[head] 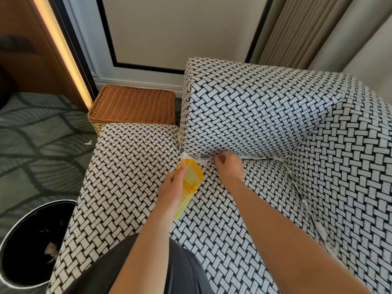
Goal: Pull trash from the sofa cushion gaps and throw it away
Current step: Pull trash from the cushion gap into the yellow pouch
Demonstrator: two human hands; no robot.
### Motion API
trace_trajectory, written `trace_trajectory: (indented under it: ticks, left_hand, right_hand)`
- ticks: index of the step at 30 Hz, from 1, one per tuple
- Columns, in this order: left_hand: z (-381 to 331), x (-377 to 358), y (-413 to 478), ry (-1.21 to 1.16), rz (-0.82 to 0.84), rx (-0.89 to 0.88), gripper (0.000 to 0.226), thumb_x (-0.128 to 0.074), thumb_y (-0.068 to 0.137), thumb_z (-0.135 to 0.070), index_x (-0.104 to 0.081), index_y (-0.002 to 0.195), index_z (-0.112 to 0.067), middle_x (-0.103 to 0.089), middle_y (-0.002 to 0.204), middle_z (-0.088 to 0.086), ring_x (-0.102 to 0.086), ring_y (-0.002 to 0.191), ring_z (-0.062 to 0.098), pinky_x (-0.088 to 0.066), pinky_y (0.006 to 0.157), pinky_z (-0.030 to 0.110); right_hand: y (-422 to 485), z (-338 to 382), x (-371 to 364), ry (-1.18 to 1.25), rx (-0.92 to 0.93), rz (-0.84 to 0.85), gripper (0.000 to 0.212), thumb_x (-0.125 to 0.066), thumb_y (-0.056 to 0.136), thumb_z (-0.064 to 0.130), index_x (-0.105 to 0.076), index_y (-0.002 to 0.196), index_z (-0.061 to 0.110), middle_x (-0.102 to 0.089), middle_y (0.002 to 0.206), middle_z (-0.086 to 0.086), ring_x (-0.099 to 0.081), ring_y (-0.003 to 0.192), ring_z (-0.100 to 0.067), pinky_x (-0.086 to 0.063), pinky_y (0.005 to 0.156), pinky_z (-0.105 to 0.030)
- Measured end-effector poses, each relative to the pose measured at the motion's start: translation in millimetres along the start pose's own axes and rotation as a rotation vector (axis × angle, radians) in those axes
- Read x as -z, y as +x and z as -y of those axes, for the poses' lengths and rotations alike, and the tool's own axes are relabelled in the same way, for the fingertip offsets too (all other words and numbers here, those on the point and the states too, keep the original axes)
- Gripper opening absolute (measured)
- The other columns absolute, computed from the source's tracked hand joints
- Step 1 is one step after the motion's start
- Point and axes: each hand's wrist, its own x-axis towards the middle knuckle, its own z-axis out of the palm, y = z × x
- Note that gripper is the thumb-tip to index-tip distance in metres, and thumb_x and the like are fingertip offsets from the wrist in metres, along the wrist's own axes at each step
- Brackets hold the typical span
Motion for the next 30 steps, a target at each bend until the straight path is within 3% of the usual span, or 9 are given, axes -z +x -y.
trace_trajectory:
  ticks: [4, 8, 11, 14, 17, 20, 23, 25, 30]
  left_hand:
    - [1, -2, 13, 0.026, 0.0, -0.024, 0.064, -0.034, 0.084, -0.068, -0.044, 0.129, -0.023, -0.051, 0.117, 0.01, -0.051, 0.101, 0.027, -0.039, 0.082, 0.038]
    - [-1, -3, 13, 0.018, -0.001, -0.056, 0.059, -0.034, 0.088, -0.062, -0.042, 0.13, -0.021, -0.049, 0.114, 0.006, -0.05, 0.1, 0.024, -0.037, 0.08, 0.035]
    - [-2, -3, 13, 0.02, 0.003, -0.063, 0.051, -0.035, 0.089, -0.059, -0.044, 0.123, -0.023, -0.05, 0.113, 0.005, -0.049, 0.097, 0.02, -0.037, 0.074, 0.03]
    - [-3, -5, 13, 0.036, 0.016, -0.068, 0.051, -0.036, 0.09, -0.058, -0.046, 0.119, -0.018, -0.053, 0.111, 0.006, -0.052, 0.094, 0.019, -0.035, 0.063, 0.027]
    - [-2, -5, 11, 0.051, 0.037, -0.076, 0.059, -0.039, 0.086, -0.062, -0.045, 0.126, -0.019, -0.052, 0.117, 0.008, -0.052, 0.097, 0.02, -0.038, 0.072, 0.029]
    - [-2, -8, 9, 0.068, 0.08, -0.08, 0.066, -0.038, 0.082, -0.068, -0.043, 0.129, -0.021, -0.048, 0.118, 0.001, -0.047, 0.103, 0.018, -0.036, 0.082, 0.03]
    - [-2, -11, 4, 0.109, 0.106, -0.098, 0.056, -0.036, 0.087, -0.062, -0.044, 0.128, -0.023, -0.046, 0.122, 0.001, -0.045, 0.1, 0.015, -0.033, 0.068, 0.023]
    - [0, -12, 6, 0.133, 0.123, -0.119, 0.06, -0.037, 0.085, -0.066, -0.045, 0.128, -0.025, -0.045, 0.129, 0.002, -0.047, 0.104, 0.015, -0.035, 0.07, 0.023]
    - [1, -17, 5, 0.17, 0.159, -0.169, 0.061, -0.036, 0.081, -0.071, -0.048, 0.126, -0.031, -0.044, 0.133, 0.0, -0.048, 0.102, 0.011, -0.034, 0.07, 0.02]
  right_hand:
    - [7, -19, 11, -0.165, 0.021, 0.051, 0.026, -0.055, 0.091, 0.029, -0.064, 0.109, 0.013, -0.053, 0.112, -0.007, -0.061, 0.078, -0.02, -0.052, 0.061, -0.029]
    - [19, -11, 13, -0.287, 0.004, 0.193, 0.032, -0.049, 0.091, 0.043, -0.062, 0.113, 0.024, -0.057, 0.104, -0.004, -0.06, 0.073, -0.018, -0.039, 0.048, -0.02]
    - [26, -9, 9, -0.403, -0.052, 0.246, 0.045, -0.043, 0.087, 0.059, -0.059, 0.115, 0.028, -0.06, 0.099, -0.004, -0.059, 0.081, -0.02, -0.04, 0.055, -0.022]
    - [31, -5, 3, -0.42, -0.12, 0.257, 0.045, -0.046, 0.086, 0.058, -0.059, 0.113, 0.026, -0.063, 0.094, -0.003, -0.059, 0.081, -0.02, -0.045, 0.062, -0.026]
    - [20, -7, 1, -0.33, -0.068, 0.109, 0.032, -0.048, 0.091, 0.048, -0.064, 0.102, 0.022, -0.066, 0.09, -0.002, -0.058, 0.072, -0.017, -0.041, 0.056, -0.021]
    - [-3, -15, 2, -0.068, 0.006, -0.035, 0.028, -0.045, 0.095, 0.034, -0.066, 0.094, 0.017, -0.064, 0.079, 0.0, -0.052, 0.061, -0.012, -0.037, 0.049, -0.02]
    - [-32, -11, 17, 0.421, -0.013, -0.018, 0.03, -0.046, 0.096, 0.024, -0.06, 0.072, 0.014, -0.046, 0.054, 0.005, -0.036, 0.046, -0.007, -0.03, 0.045, -0.019]
    - [-58, 1, 39, 0.667, -0.004, 0.037, 0.028, -0.05, 0.093, 0.017, -0.059, 0.068, 0.01, -0.045, 0.053, 0.005, -0.035, 0.047, -0.006, -0.031, 0.047, -0.016]
    - [-97, 24, 68, 0.677, 0.215, 0.182, 0.019, -0.057, 0.09, 0.016, -0.067, 0.076, 0.008, -0.049, 0.054, 0.003, -0.035, 0.048, -0.005, -0.029, 0.045, -0.014]
